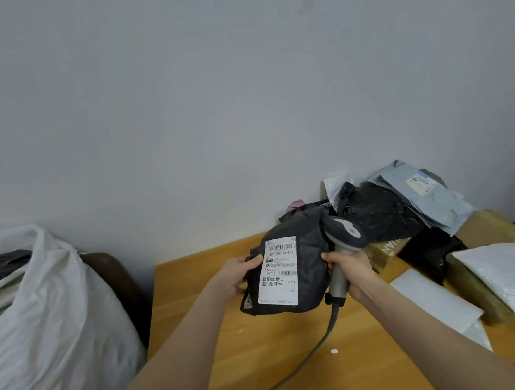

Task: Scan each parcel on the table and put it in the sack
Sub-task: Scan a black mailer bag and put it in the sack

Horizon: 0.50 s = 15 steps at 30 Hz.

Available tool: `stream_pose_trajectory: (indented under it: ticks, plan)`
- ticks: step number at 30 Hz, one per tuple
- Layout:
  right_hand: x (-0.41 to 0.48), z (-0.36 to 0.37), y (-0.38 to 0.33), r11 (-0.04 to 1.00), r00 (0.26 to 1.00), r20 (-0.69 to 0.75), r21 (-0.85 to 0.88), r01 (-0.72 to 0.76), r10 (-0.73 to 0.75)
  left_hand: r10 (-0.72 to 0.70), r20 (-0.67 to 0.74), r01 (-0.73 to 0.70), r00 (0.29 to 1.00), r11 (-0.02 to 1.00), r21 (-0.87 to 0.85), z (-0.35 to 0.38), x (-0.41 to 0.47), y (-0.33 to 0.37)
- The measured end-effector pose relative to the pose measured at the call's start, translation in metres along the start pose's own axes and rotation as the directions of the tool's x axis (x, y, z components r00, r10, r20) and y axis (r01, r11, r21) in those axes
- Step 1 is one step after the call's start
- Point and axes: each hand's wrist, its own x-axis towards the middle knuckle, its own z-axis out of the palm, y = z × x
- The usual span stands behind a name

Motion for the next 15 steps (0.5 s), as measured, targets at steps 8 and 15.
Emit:
stream_pose_trajectory:
  ticks: [8, 15]
  plan:
    - [0.004, 0.005, 0.020, 0.999, 0.994, -0.112, -0.045, -0.004, -0.001, 0.038, -0.145, -0.039, 0.989, 0.999, -0.001, -0.006, -0.003, 0.004]
    - [-0.023, 0.016, 0.038, 0.987, 0.998, -0.011, -0.150, -0.058, 0.057, 0.137, -0.340, -0.184, 0.930, 0.977, -0.111, -0.012, 0.004, -0.011]
